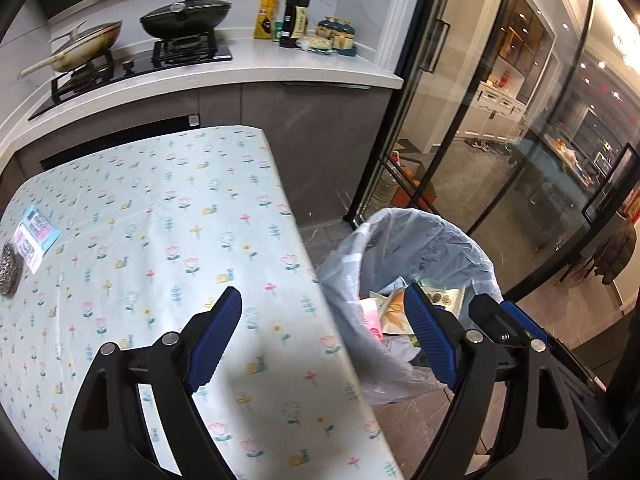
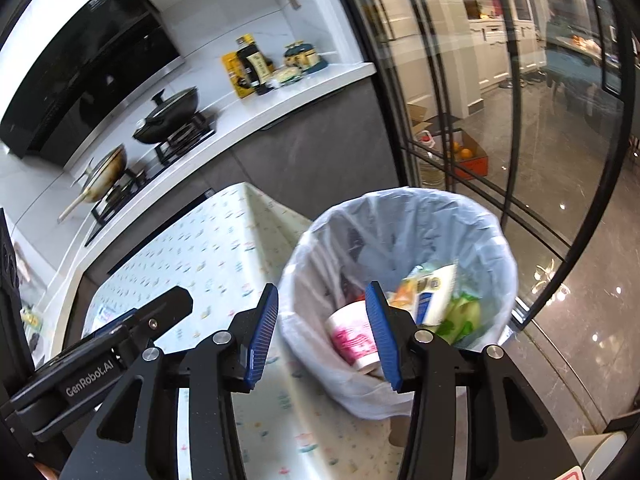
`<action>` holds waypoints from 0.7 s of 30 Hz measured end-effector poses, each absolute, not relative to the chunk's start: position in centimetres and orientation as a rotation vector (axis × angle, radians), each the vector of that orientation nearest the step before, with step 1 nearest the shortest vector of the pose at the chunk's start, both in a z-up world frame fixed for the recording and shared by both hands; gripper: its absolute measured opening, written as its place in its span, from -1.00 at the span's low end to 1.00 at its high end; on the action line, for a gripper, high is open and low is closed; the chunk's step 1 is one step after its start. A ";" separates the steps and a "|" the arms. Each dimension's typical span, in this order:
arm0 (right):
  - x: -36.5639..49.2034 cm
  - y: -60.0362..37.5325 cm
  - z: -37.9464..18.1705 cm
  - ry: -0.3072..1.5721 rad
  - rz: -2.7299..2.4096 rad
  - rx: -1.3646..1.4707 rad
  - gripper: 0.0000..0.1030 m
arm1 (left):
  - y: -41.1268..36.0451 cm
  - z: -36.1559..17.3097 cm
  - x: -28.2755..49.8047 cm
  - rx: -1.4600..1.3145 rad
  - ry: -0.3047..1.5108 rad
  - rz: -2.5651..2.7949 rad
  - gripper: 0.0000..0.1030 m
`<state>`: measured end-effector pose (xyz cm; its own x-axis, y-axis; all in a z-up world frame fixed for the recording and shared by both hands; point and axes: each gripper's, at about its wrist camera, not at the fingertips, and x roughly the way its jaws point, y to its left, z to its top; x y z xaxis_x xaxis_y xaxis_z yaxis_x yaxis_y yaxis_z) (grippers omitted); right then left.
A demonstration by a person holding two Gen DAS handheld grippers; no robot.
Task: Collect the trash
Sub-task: 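Move both tools back over the table toward the scrubber and wrapper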
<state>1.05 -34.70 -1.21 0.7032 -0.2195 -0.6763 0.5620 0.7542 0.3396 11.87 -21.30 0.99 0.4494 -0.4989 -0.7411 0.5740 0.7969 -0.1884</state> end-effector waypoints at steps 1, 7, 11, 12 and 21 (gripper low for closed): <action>1.4 -34.1 -1.2 0.661 -0.454 0.559 -0.12 | -20.6 1.0 12.1 0.088 0.880 -0.656 0.53; 3.3 -30.3 -0.8 0.675 -0.409 0.519 0.10 | -15.7 1.1 13.6 0.044 0.868 -0.592 0.65; 5.0 -27.7 -1.0 0.695 -0.361 0.499 0.11 | -11.7 0.9 14.5 0.028 0.851 -0.526 0.67; 5.5 -27.0 -1.1 0.701 -0.348 0.493 0.11 | -10.6 0.8 14.9 0.022 0.851 -0.507 0.67; 10.8 -19.2 -2.6 0.767 -0.215 0.450 0.18 | 0.5 -1.1 18.7 -0.028 0.871 -0.325 0.71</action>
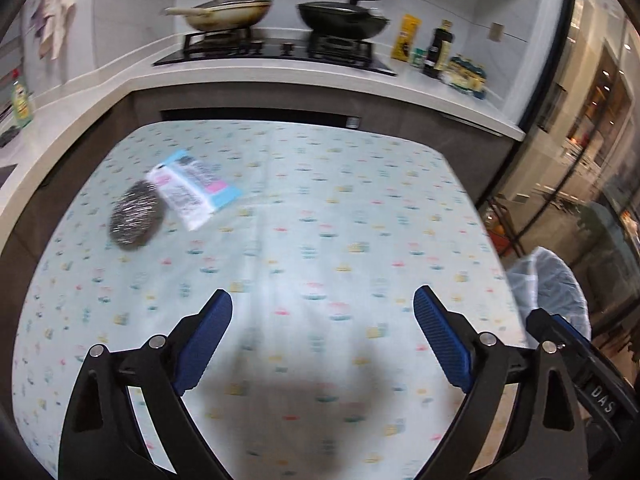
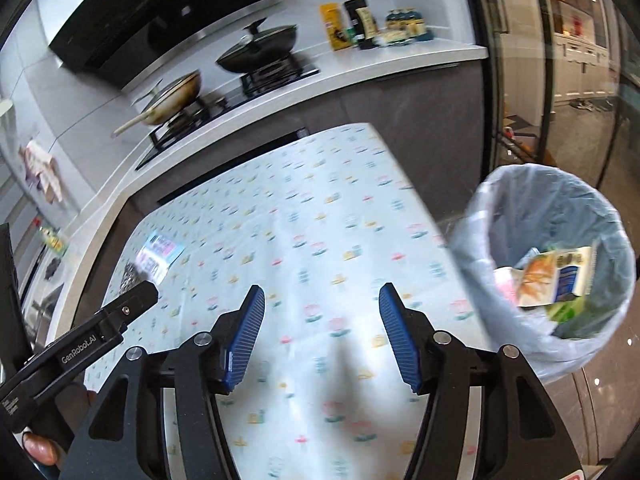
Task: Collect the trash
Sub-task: 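Move both tools back over the table toward the scrubber and wrapper, then grasp the steel wool scrubber with the left tool while the right tool grasps the blue-and-white wrapper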
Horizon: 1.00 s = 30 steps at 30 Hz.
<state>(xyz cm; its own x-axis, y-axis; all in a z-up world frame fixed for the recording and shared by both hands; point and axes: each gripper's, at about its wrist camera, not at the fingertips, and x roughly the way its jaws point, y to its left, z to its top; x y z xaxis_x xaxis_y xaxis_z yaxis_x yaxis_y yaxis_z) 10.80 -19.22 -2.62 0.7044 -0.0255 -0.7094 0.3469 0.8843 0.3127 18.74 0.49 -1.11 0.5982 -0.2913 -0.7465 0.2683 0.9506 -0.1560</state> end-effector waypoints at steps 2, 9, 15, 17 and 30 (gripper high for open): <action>12.2 -17.3 -3.1 0.784 -0.185 0.439 0.19 | 2.9 -1.7 19.8 -0.039 0.879 -0.282 0.74; 18.0 -11.5 -4.6 0.845 -0.069 0.410 0.20 | 9.1 -4.1 23.6 0.009 0.890 -0.188 0.75; 24.3 -7.8 -6.3 0.897 -0.002 0.414 0.23 | 11.8 -6.5 27.1 0.039 0.912 -0.164 0.75; 26.2 -6.8 -6.8 0.909 0.017 0.411 0.23 | 12.3 -7.3 28.4 0.039 0.921 -0.162 0.75; 36.1 -2.4 -8.5 0.919 0.077 0.366 0.38 | 14.6 -10.8 34.0 -0.018 0.948 -0.139 0.41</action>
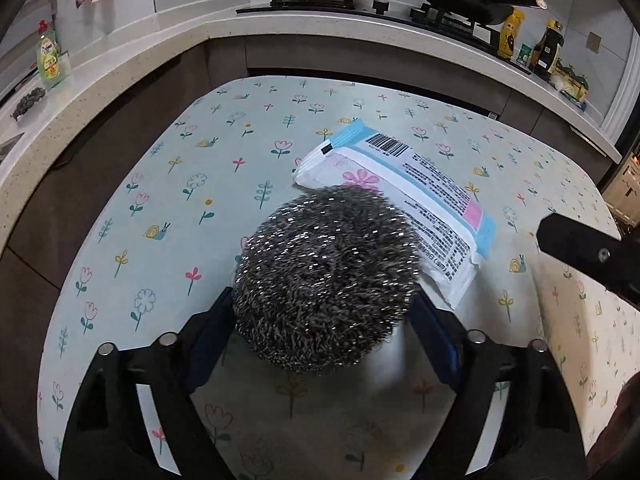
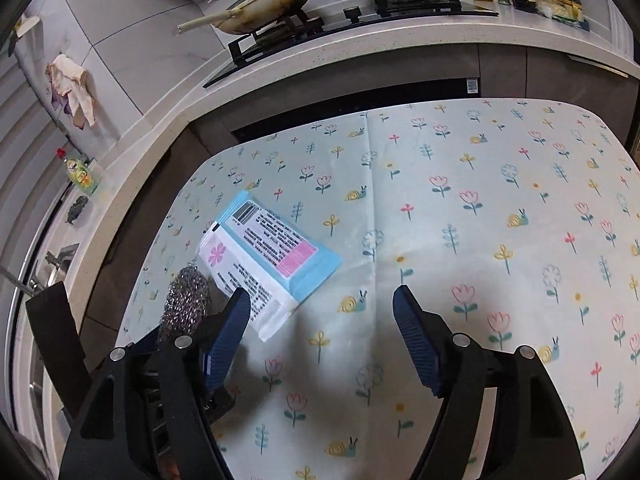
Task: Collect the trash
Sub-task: 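Grasp the steel wool scrubber with the left tool while the right tool grasps the blue-and-white wrapper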
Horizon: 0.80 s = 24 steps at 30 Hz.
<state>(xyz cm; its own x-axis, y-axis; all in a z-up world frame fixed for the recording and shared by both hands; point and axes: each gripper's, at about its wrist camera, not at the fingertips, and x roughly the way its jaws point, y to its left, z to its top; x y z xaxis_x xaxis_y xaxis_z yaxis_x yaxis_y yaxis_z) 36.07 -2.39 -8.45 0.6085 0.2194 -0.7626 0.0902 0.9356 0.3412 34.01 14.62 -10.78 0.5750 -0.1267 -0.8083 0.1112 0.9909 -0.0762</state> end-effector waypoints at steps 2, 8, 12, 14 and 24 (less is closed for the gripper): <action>37.4 -1.9 -8.5 0.916 0.088 0.354 0.38 | 15.1 -10.6 33.9 -0.022 0.940 -0.150 0.25; 41.1 -0.7 -9.1 0.915 0.108 0.331 0.51 | 17.0 -10.5 33.6 -0.094 0.944 -0.171 0.13; 43.3 -0.1 -10.6 0.967 0.110 0.323 0.51 | 17.3 -10.4 33.7 -0.098 0.950 -0.177 0.13; 43.7 0.2 -11.3 0.992 0.116 0.323 0.51 | 17.4 -10.3 33.9 -0.109 0.954 -0.176 0.13; 40.5 3.3 -11.5 1.016 0.128 0.078 0.10 | 17.5 -10.1 33.6 -0.125 0.975 -0.165 0.13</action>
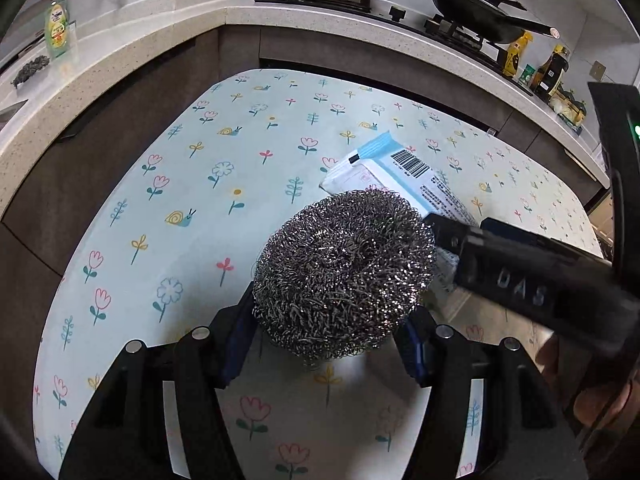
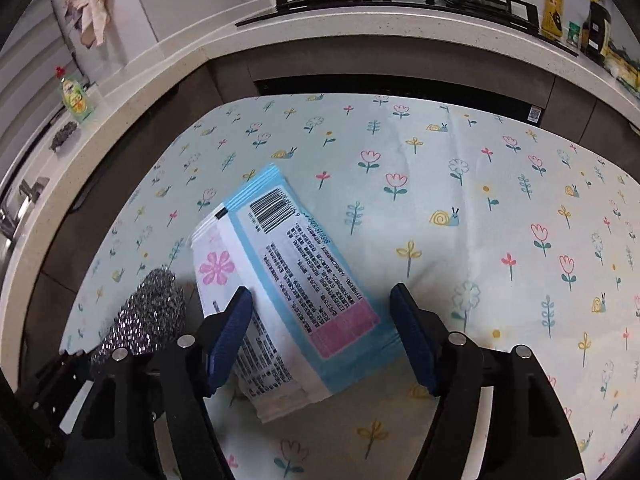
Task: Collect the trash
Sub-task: 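Grasp the steel wool scrubber with the left tool while the right tool grasps the blue-and-white wrapper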
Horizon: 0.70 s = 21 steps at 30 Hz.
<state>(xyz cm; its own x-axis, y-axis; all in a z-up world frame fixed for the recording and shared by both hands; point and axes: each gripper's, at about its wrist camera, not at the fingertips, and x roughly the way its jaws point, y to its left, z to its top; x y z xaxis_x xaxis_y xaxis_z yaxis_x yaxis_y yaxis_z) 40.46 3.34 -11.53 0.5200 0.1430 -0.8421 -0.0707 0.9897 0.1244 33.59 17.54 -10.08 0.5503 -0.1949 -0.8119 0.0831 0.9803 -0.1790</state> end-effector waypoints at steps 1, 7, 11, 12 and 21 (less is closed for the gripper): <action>39.8 3.5 -11.5 1.019 0.125 0.056 0.02 | 17.5 -10.0 33.3 -0.127 0.978 -0.164 0.13; 35.5 2.0 -11.3 1.056 0.121 0.078 -0.87 | 16.6 -9.6 30.6 -0.107 0.994 -0.184 0.13; 31.1 0.3 -11.1 1.071 0.119 0.126 -0.99 | 15.3 -9.3 27.9 -0.086 1.003 -0.209 0.13; 30.0 -0.1 -11.1 1.072 0.116 0.140 -0.99 | 14.9 -9.3 27.2 -0.087 1.007 -0.217 0.13; 20.1 -5.6 -10.4 1.066 0.067 0.312 -0.98 | 11.6 -8.8 20.7 -0.076 1.023 -0.289 0.13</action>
<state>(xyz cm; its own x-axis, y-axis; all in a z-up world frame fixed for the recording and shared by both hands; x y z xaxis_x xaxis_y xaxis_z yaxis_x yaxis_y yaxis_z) 20.05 -5.59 -10.44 0.4864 0.2043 -0.8495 0.0956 0.9540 0.2842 20.73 11.58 -8.75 0.4869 -0.2726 -0.8298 0.2021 0.9594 -0.1965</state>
